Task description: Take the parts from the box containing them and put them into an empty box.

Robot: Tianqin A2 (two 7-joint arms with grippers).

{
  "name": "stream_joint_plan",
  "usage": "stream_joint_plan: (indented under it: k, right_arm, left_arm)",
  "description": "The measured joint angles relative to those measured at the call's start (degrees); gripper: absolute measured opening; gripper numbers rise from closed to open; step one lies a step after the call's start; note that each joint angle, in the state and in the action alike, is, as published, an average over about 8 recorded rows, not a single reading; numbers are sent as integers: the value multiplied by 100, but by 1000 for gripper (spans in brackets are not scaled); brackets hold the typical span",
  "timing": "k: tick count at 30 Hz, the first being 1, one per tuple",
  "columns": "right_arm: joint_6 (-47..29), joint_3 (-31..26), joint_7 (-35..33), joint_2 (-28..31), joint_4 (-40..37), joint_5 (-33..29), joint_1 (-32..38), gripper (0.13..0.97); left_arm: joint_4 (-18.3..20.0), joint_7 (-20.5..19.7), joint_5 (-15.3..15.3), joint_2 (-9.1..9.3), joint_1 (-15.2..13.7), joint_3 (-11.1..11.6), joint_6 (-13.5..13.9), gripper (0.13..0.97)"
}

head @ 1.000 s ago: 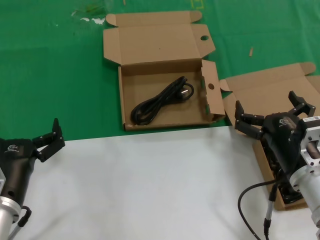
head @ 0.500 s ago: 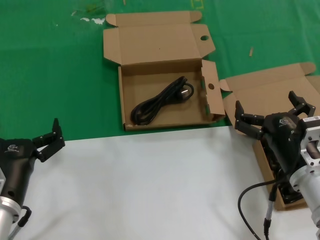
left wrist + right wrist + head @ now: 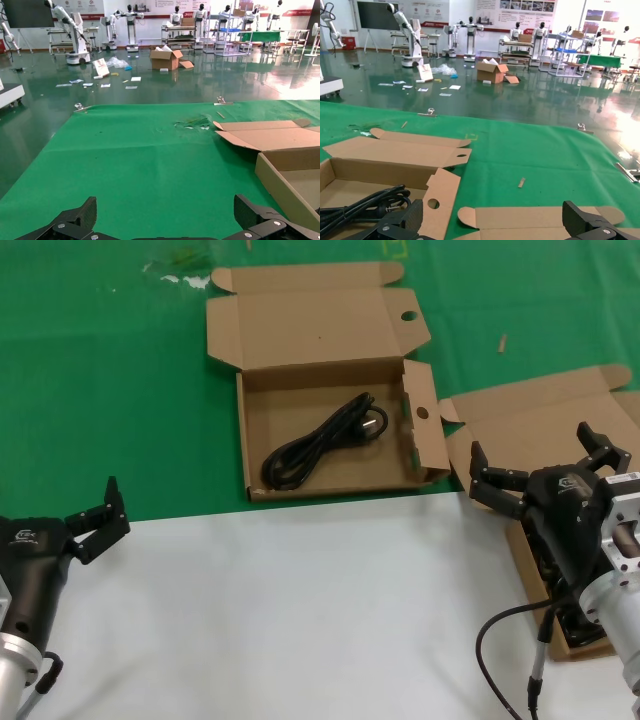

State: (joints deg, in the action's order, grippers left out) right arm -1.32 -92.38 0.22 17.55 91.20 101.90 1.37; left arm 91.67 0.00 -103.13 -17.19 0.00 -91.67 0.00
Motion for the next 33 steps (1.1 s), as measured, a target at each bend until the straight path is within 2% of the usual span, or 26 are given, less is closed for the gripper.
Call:
stream_joint_plan:
  k: [33]
  right_arm:
    - [0,0,0,0,0,0,0,966]
  left_arm:
    - [0,1,0,0,0,0,0,966]
